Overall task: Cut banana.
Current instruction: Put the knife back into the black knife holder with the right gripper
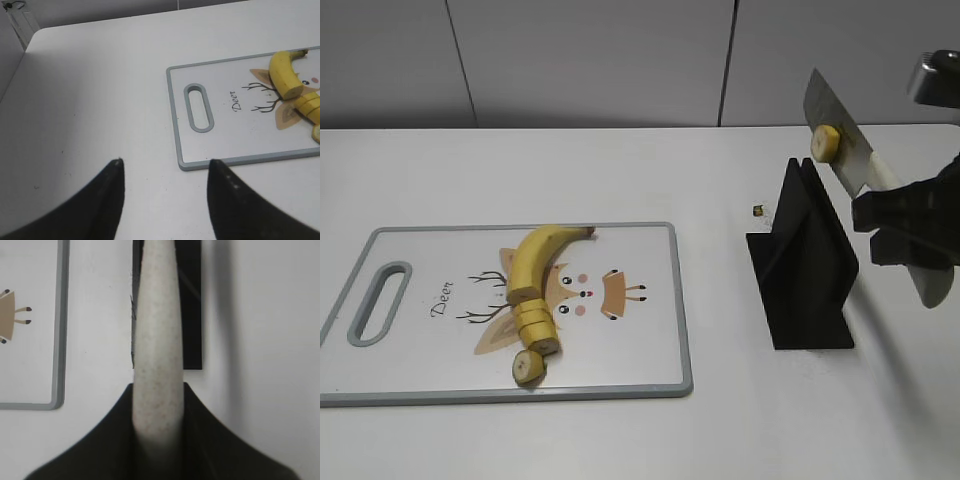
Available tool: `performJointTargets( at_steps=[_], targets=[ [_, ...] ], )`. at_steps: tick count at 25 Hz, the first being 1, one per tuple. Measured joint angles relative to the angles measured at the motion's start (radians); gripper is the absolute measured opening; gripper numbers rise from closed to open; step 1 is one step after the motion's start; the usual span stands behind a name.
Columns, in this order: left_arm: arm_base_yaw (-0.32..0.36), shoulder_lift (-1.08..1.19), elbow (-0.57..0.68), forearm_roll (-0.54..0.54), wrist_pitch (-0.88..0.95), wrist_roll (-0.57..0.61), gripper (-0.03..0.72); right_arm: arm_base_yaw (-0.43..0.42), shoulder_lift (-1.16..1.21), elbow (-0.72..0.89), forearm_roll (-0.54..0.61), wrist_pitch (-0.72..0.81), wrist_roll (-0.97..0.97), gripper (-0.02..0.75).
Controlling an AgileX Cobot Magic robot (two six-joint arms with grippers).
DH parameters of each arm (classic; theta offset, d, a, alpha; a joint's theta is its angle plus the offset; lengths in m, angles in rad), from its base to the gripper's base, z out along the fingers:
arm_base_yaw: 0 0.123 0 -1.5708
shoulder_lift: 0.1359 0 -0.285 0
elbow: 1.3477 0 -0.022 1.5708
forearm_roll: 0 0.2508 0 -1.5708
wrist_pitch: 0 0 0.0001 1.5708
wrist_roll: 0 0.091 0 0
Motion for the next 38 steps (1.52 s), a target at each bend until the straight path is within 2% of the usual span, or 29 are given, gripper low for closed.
performJointTargets(
  at_steps=[6, 12, 38],
  targets=[
    [0.0, 0.0, 0.0, -0.006, 0.0, 0.0, 0.516, 0.0, -0.003, 0.0, 0.006, 0.0, -0.019, 0.16],
    [0.0, 0.0, 0.0, 0.0, 0.0, 0.0, 0.516, 0.0, 0.0, 0.009, 0.07, -0.001, -0.074, 0.159],
    [0.0, 0.0, 0.0, 0.0, -0.001, 0.0, 0.515, 0.0, 0.107, 0.012, 0.09, -0.001, -0.074, 0.16]
  ],
)
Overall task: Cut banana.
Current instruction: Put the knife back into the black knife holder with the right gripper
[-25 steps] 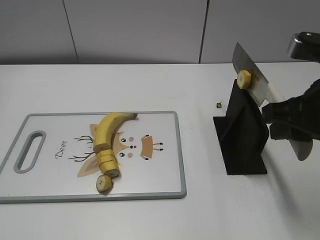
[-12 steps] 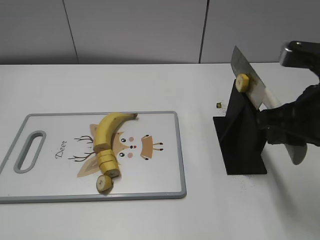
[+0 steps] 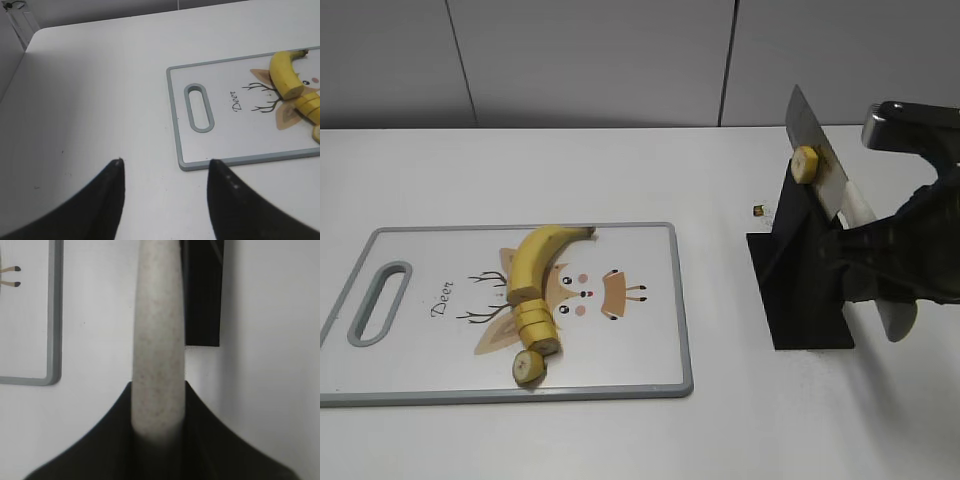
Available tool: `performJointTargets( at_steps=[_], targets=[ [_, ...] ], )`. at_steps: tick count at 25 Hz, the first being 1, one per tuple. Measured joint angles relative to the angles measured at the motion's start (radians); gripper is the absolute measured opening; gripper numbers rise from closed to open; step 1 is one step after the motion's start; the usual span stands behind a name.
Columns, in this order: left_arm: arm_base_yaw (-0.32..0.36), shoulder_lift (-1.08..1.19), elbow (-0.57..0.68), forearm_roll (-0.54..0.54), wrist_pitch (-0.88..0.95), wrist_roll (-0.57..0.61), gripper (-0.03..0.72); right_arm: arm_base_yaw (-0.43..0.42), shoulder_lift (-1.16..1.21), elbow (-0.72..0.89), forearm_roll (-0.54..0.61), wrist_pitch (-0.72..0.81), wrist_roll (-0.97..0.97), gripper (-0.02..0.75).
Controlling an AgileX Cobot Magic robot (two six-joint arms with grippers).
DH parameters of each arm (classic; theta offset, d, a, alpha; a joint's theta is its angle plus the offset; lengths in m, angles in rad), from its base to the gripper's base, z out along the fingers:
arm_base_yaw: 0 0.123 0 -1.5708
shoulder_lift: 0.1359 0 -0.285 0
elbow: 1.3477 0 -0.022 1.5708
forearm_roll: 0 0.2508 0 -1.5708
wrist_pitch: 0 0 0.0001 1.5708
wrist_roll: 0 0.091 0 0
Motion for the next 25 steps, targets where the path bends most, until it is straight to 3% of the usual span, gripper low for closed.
performJointTargets(
  at_steps=[13, 22, 25],
  targets=[
    [0.0, 0.0, 0.0, 0.0, 0.0, 0.0, 0.514, 0.0, 0.019, 0.0, 0.014, 0.014, 0.039, 0.16],
    [0.0, 0.0, 0.0, -0.006, 0.0, 0.0, 0.506, 0.0, 0.066, 0.0, 0.082, 0.017, -0.048, 0.16],
    [0.0, 0.0, 0.0, -0.006, 0.0, 0.0, 0.505, 0.0, 0.066, 0.0, 0.09, 0.018, -0.076, 0.232]
  ],
)
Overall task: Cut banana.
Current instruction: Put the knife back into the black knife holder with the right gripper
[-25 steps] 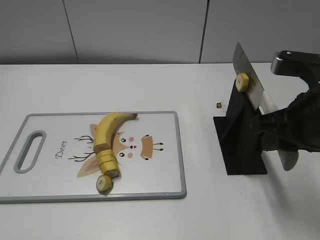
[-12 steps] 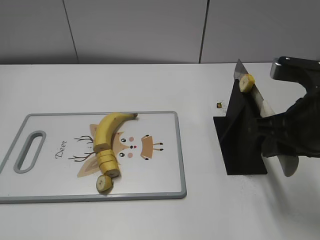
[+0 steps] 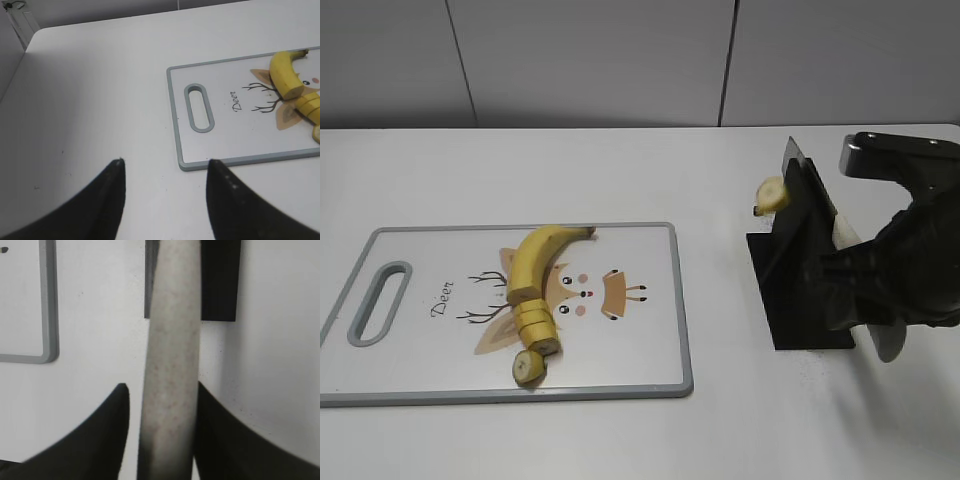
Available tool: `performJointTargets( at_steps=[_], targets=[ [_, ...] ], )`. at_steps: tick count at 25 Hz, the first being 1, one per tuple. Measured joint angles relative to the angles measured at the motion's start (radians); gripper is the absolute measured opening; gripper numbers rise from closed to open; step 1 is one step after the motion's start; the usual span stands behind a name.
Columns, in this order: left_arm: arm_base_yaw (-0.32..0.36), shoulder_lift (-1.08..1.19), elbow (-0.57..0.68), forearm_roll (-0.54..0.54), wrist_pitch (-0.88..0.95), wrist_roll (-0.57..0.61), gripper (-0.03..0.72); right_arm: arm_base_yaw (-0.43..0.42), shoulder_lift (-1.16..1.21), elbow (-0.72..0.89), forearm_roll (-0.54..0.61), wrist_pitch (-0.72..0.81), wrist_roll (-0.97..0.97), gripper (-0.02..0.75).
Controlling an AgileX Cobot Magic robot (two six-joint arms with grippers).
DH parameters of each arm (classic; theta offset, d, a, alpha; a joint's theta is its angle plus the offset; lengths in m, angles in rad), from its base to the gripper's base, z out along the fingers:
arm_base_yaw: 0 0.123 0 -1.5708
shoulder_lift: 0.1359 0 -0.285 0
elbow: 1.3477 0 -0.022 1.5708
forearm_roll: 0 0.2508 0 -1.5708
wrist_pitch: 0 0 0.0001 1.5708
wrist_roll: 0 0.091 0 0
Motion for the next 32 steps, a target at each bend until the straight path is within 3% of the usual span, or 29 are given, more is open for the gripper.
performJointTargets(
  at_steps=[5, 8, 12, 18, 32],
  targets=[
    [0.0, 0.0, 0.0, 0.0, 0.0, 0.0, 0.503, 0.0, 0.0, 0.0, 0.004, 0.004, -0.012, 0.519],
    [0.0, 0.0, 0.0, 0.006, 0.0, 0.0, 0.504, 0.0, -0.032, 0.0, 0.004, 0.013, -0.015, 0.596],
    [0.0, 0.0, 0.0, 0.006, 0.0, 0.0, 0.504, 0.0, -0.143, 0.0, 0.003, 0.047, -0.03, 0.613],
    [0.0, 0.0, 0.0, 0.006, 0.0, 0.0, 0.502, 0.0, -0.342, 0.006, 0.003, 0.219, -0.184, 0.609],
    [0.0, 0.0, 0.0, 0.006, 0.0, 0.0, 0.501, 0.0, -0.957, 0.209, -0.02, 0.341, -0.388, 0.585]
  ],
)
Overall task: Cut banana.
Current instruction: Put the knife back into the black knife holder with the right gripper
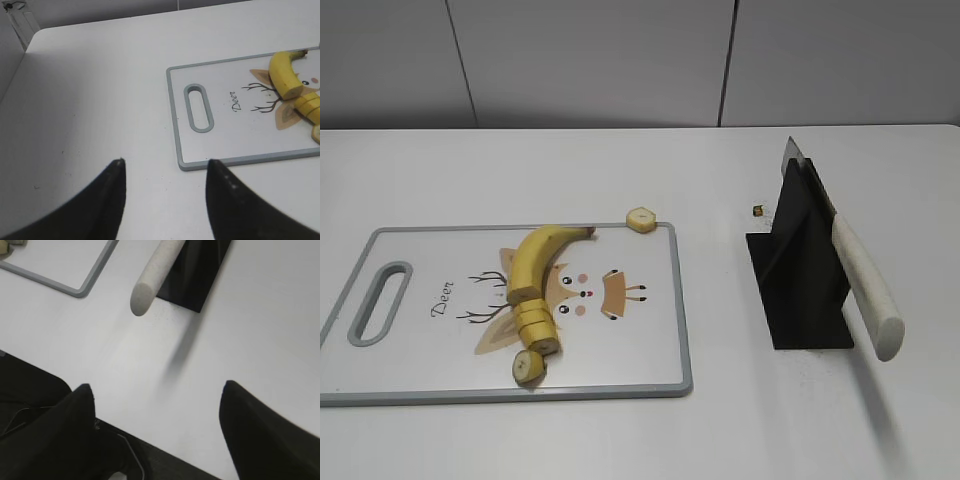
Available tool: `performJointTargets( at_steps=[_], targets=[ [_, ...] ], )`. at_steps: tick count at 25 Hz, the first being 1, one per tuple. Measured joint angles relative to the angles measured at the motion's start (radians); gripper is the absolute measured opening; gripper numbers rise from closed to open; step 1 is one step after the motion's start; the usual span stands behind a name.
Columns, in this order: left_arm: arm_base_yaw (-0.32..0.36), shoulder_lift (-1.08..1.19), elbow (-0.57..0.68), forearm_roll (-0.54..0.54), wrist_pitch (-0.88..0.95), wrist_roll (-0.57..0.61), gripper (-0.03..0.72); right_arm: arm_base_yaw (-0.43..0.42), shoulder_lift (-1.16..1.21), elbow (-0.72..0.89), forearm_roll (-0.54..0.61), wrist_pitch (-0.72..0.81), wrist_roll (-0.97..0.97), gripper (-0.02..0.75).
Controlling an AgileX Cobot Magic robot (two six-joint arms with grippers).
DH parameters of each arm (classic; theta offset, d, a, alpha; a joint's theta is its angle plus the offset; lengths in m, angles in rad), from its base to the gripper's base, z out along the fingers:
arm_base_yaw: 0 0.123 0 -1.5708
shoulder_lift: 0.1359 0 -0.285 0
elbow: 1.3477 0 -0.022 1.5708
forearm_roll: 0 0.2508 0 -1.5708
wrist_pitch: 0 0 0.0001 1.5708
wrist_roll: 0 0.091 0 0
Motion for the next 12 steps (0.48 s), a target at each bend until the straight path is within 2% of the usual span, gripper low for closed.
performJointTargets(
  at_steps=[5, 12],
  targets=[
    [0.0, 0.0, 0.0, 0.0, 0.0, 0.0, 0.5, 0.0, -0.156, 0.026, -0.059, 0.044, -0.04, 0.584],
    [0.0, 0.0, 0.0, 0.0, -0.001, 0.0, 0.5, 0.0, -0.318, 0.026, -0.064, 0.048, -0.045, 0.584]
  ],
)
